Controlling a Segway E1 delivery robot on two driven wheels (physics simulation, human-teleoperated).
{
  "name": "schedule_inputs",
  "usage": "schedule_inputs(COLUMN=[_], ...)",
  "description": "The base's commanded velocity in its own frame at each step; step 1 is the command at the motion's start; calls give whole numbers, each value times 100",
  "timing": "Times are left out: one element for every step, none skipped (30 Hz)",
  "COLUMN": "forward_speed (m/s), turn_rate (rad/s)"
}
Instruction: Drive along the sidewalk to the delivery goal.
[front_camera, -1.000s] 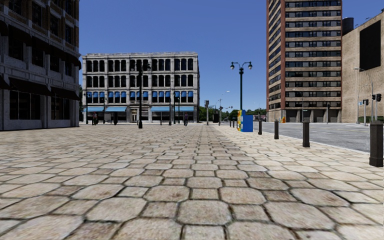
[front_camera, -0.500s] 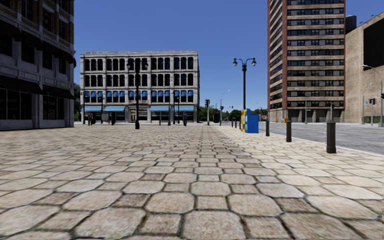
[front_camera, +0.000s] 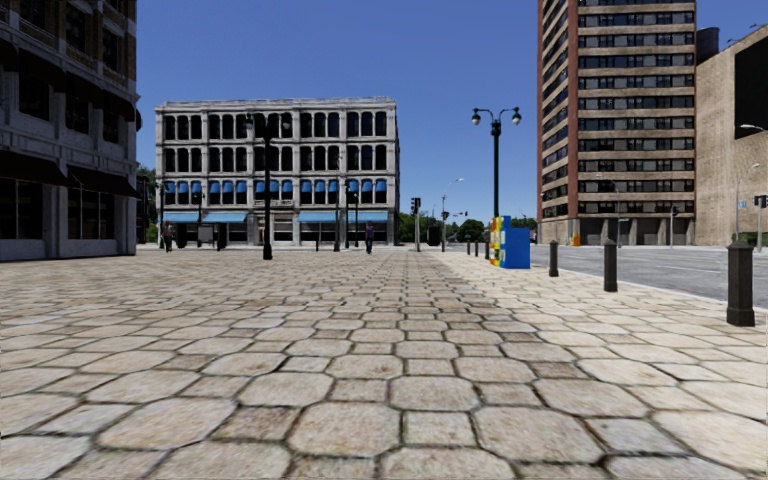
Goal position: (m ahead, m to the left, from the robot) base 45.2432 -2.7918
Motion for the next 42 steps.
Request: schedule_inputs(forward_speed=[200,200,200,200,200,200,200,200,200,200,200,200,200,200,200,200,200,200,200,200,200,200,200,200,200,200,200,200,200,200,200,200,200,200,200,200,200,200,200,200,200,200], turn_rate=[0,0,0,0,0,0,0,0,0,0,0,0,0,0,0,0,0,0,0,0,0,0,0,0,0,0,0,0,0,0,0,0,0,0,0,0,0,0,0,0,0,0])
